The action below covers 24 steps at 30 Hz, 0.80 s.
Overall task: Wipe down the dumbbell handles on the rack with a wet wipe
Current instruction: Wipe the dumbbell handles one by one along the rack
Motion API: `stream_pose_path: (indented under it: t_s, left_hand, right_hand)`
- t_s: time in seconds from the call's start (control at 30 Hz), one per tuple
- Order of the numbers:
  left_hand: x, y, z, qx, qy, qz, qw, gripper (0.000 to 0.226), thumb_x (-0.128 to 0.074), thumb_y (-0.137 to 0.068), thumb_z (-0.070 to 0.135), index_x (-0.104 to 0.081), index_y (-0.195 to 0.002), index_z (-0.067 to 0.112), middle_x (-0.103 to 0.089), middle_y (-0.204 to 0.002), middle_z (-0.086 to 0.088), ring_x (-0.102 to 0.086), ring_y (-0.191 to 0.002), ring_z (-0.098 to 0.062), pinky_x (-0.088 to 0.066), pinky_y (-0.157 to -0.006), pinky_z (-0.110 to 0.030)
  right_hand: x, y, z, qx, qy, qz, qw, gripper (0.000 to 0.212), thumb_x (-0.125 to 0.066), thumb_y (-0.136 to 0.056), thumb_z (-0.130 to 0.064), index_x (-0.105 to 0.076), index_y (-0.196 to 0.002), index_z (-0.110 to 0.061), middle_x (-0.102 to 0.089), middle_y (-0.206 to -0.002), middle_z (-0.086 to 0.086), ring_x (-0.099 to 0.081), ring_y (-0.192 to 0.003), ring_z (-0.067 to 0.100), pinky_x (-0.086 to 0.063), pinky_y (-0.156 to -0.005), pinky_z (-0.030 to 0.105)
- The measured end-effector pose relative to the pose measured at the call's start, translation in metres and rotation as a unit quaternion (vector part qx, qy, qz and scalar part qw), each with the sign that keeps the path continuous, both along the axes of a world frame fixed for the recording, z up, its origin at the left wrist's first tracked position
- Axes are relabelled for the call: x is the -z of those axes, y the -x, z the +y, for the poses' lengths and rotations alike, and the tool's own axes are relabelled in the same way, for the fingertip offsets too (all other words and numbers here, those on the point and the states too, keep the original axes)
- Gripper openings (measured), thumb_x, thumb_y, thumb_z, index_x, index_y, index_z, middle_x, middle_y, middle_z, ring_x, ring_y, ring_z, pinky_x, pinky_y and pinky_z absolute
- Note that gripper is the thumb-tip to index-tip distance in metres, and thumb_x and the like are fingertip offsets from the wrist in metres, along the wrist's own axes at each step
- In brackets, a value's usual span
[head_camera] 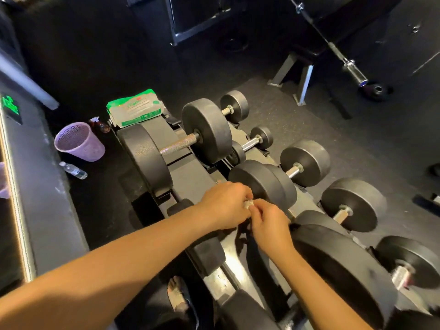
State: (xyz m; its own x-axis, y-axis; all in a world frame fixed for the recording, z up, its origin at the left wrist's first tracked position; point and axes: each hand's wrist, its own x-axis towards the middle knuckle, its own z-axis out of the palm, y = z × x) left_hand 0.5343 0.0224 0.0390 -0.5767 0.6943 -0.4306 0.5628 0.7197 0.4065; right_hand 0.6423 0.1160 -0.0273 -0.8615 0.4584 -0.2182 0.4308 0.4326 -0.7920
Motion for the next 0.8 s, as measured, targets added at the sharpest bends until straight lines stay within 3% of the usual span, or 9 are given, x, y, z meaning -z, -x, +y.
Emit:
stream_pose_path:
  t_s: [0.1, 0.17, 0.3, 0.37, 0.43, 0.5, 0.6, 0.7, 0.8]
  left_hand:
    - [0.009, 0.001, 0.011, -0.037, -0.011, -0.049, 0.998, 0.010, -0.066, -0.093, 0.024, -0.077, -0.092, 0.024, -0.065, -0.073, 0.006, -0.060, -0.070, -0.009, -0.041, -0.058, -0.023]
    - [0.012, 0.005, 0.011, -0.064, -0.002, -0.057, 0.996, 0.011, -0.069, -0.091, 0.018, -0.079, -0.090, 0.023, -0.070, -0.077, 0.006, -0.065, -0.073, -0.010, -0.045, -0.059, -0.021]
    - [0.020, 0.016, 0.009, -0.137, -0.006, -0.008, 0.991, 0.012, -0.065, -0.087, 0.011, -0.074, -0.083, 0.018, -0.070, -0.081, 0.001, -0.064, -0.079, -0.015, -0.049, -0.063, -0.027]
    - [0.025, 0.016, 0.012, -0.165, -0.031, 0.002, 0.986, 0.008, -0.073, -0.087, 0.019, -0.070, -0.079, 0.020, -0.067, -0.076, 0.004, -0.061, -0.074, -0.013, -0.045, -0.059, -0.027]
    - [0.035, 0.011, 0.018, -0.172, -0.044, 0.003, 0.984, 0.015, -0.079, -0.083, 0.025, -0.067, -0.074, 0.022, -0.065, -0.074, 0.005, -0.062, -0.072, -0.013, -0.043, -0.057, -0.027]
    - [0.043, 0.004, 0.023, -0.150, -0.044, 0.038, 0.987, 0.019, -0.079, -0.083, 0.024, -0.064, -0.072, 0.021, -0.066, -0.078, 0.002, -0.063, -0.074, -0.016, -0.044, -0.059, -0.028]
    - [0.053, 0.003, 0.027, -0.114, -0.024, 0.103, 0.988, 0.018, -0.074, -0.087, 0.023, -0.063, -0.072, 0.021, -0.067, -0.078, -0.002, -0.062, -0.071, -0.020, -0.045, -0.059, -0.031]
    - [0.057, 0.003, 0.030, -0.136, -0.026, 0.094, 0.986, 0.023, -0.067, -0.089, 0.019, -0.065, -0.066, 0.016, -0.063, -0.066, 0.000, -0.060, -0.061, -0.019, -0.055, -0.058, -0.038]
    - [0.052, 0.005, 0.034, -0.192, -0.011, 0.022, 0.981, 0.033, -0.064, -0.089, 0.012, -0.057, -0.057, 0.017, -0.056, -0.059, 0.002, -0.053, -0.057, -0.015, -0.044, -0.052, -0.030]
  right_hand:
    - [-0.015, -0.003, 0.006, 0.046, 0.212, -0.017, 0.976, 0.029, -0.045, -0.108, -0.015, -0.069, -0.094, -0.027, -0.071, -0.083, 0.009, -0.071, -0.078, 0.022, -0.062, -0.072, 0.044]
    - [-0.021, -0.009, 0.011, 0.038, 0.275, -0.037, 0.960, 0.028, -0.046, -0.107, -0.014, -0.070, -0.100, -0.025, -0.072, -0.091, 0.013, -0.073, -0.082, 0.025, -0.063, -0.072, 0.047]
    - [-0.029, -0.013, 0.027, 0.036, 0.092, 0.026, 0.995, 0.021, -0.054, -0.101, -0.015, -0.071, -0.096, -0.026, -0.073, -0.078, -0.001, -0.069, -0.066, 0.016, -0.060, -0.068, 0.045]
    - [-0.032, -0.003, 0.040, 0.090, 0.014, 0.091, 0.992, 0.022, -0.050, -0.100, -0.018, -0.071, -0.096, -0.025, -0.072, -0.082, -0.008, -0.068, -0.074, 0.013, -0.057, -0.071, 0.043]
    - [-0.030, 0.016, 0.053, 0.135, -0.053, 0.105, 0.984, 0.023, -0.047, -0.100, -0.020, -0.069, -0.108, -0.020, -0.072, -0.098, -0.005, -0.066, -0.092, 0.017, -0.054, -0.081, 0.043]
    - [-0.025, 0.042, 0.062, 0.129, -0.048, 0.075, 0.988, 0.026, -0.046, -0.103, -0.023, -0.066, -0.118, -0.015, -0.067, -0.112, 0.003, -0.061, -0.105, 0.022, -0.051, -0.090, 0.044]
    - [-0.011, 0.068, 0.060, 0.113, 0.064, 0.014, 0.991, 0.031, -0.042, -0.106, -0.033, -0.063, -0.098, -0.013, -0.064, -0.092, 0.005, -0.060, -0.092, 0.026, -0.045, -0.076, 0.039]
    - [0.001, 0.072, 0.053, 0.139, 0.016, -0.015, 0.990, 0.042, -0.036, -0.106, -0.041, -0.060, -0.083, -0.015, -0.062, -0.080, 0.005, -0.060, -0.079, 0.025, -0.047, -0.071, 0.040]
    - [0.004, 0.072, 0.051, 0.151, -0.013, 0.000, 0.988, 0.041, -0.036, -0.106, -0.040, -0.056, -0.077, -0.019, -0.058, -0.071, 0.001, -0.057, -0.068, 0.018, -0.042, -0.062, 0.035]
